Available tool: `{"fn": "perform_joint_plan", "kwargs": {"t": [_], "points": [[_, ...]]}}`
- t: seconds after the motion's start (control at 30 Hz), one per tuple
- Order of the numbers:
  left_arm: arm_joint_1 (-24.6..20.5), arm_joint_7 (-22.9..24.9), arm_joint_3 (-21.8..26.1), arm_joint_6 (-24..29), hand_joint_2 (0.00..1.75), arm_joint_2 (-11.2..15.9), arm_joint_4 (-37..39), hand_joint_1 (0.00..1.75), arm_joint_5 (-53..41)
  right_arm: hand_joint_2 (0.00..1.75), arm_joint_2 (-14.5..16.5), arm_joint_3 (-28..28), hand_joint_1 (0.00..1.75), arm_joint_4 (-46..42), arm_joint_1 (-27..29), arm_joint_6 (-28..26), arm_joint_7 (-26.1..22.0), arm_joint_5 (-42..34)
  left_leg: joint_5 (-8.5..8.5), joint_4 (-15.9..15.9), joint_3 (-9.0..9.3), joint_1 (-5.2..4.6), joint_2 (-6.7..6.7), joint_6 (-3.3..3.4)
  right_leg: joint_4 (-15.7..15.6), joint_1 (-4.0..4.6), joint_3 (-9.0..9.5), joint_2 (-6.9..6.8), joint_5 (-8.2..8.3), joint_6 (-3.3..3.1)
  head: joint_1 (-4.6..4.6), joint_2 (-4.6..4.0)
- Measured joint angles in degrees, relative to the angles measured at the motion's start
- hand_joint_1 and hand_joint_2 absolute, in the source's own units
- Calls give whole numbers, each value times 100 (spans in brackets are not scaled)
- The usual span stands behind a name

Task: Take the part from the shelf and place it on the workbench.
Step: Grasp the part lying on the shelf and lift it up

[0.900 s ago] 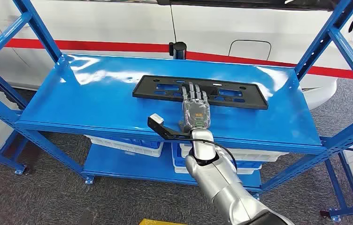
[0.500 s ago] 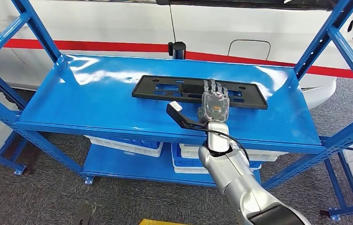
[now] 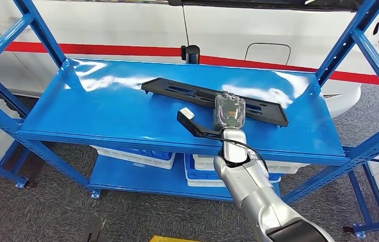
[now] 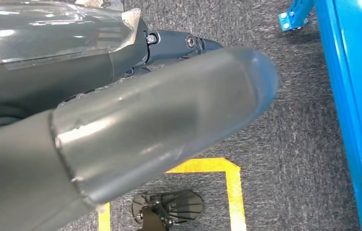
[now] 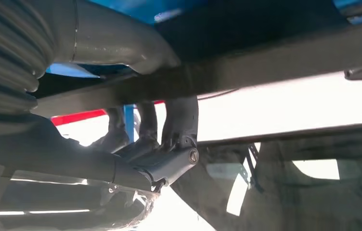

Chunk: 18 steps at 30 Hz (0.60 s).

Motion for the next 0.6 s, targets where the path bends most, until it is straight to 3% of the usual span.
{"fn": "perform_joint_plan", "kwargs": {"t": [0.3, 0.6], "points": [[-41, -350, 9, 84, 0, -26, 0, 0, 14, 175, 13, -14, 175, -467, 125, -62, -300, -5, -1, 0, 0, -1, 0, 0, 0, -1, -2, 0, 0, 0, 0, -1], [-86, -443, 89, -10, 0, -46, 0, 0, 61, 175, -39, -231, 175, -1576, 433, 14, -682, -16, -1, 0, 0, -1, 0, 0, 0, -1, -5, 0, 0, 0, 0, -1]]}}
